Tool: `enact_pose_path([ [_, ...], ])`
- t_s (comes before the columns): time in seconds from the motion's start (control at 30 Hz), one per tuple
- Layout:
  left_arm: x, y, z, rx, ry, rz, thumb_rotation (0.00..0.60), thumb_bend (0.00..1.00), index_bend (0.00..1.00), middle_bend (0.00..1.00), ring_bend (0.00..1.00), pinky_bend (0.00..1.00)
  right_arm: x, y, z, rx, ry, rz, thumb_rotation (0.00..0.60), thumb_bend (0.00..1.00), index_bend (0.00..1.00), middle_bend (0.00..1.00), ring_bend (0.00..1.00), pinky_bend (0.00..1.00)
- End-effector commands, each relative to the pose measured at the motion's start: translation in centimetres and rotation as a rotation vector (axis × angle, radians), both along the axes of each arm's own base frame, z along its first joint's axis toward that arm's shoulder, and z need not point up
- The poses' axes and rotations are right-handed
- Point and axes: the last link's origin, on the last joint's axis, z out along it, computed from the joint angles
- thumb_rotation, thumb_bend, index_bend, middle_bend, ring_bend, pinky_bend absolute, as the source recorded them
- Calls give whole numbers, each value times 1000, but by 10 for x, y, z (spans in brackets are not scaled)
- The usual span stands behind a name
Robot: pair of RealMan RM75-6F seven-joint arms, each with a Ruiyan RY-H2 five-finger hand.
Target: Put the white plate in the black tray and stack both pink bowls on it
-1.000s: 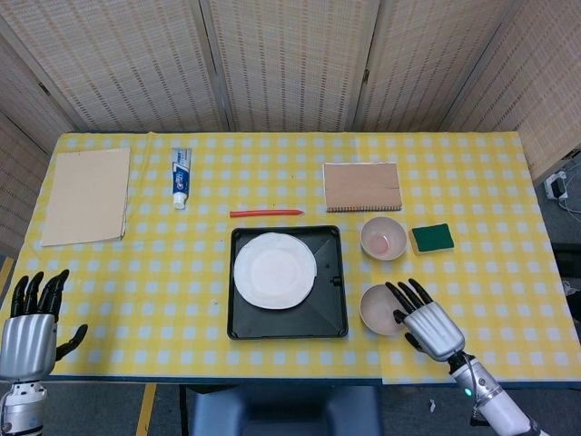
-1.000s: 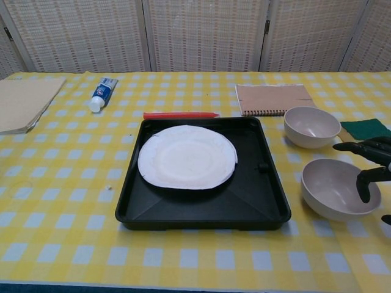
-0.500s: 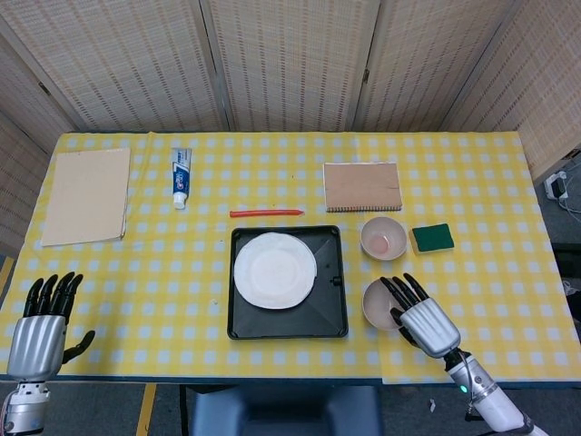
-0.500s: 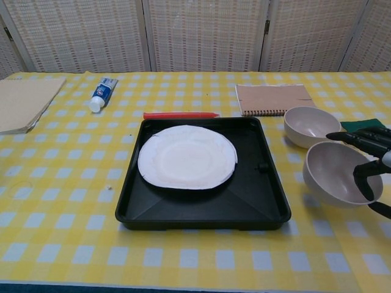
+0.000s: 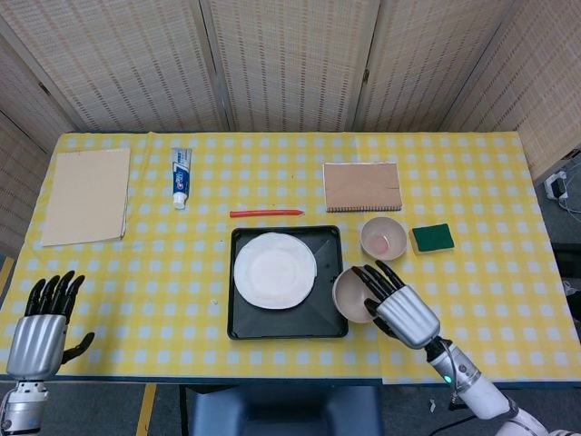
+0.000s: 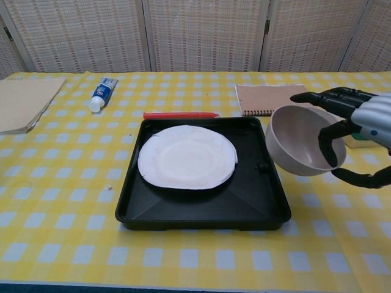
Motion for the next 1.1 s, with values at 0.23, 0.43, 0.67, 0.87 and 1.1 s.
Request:
enact_pose_path([
  [0.23, -2, 2, 5, 7, -11, 13, 600, 234, 0, 70, 0, 0, 80, -57, -41, 201, -14, -56, 600, 450, 707, 31, 0, 0],
  [0.43, -3, 1, 8, 15, -10, 25, 600, 237, 0, 70, 0, 0, 110, -76, -74, 265, -20, -89, 600, 450, 708, 37, 0, 0],
  [0.67, -4, 2, 9, 12, -17, 31, 600, 237, 0, 70, 0, 0, 129, -98, -102, 263, -6, -130, 600, 449, 708, 38, 0, 0],
  [0.87, -6, 3, 10, 11, -23, 35, 600, 237, 0, 70, 0, 0, 136, -114, -117, 256, -8, -181, 600, 449, 708, 38, 0, 0],
  [1.1, -6, 5, 9, -1, -24, 37, 600, 237, 0, 70, 0, 0, 137, -120, -121, 252, -10, -198, 600, 449, 692, 29, 0, 0],
])
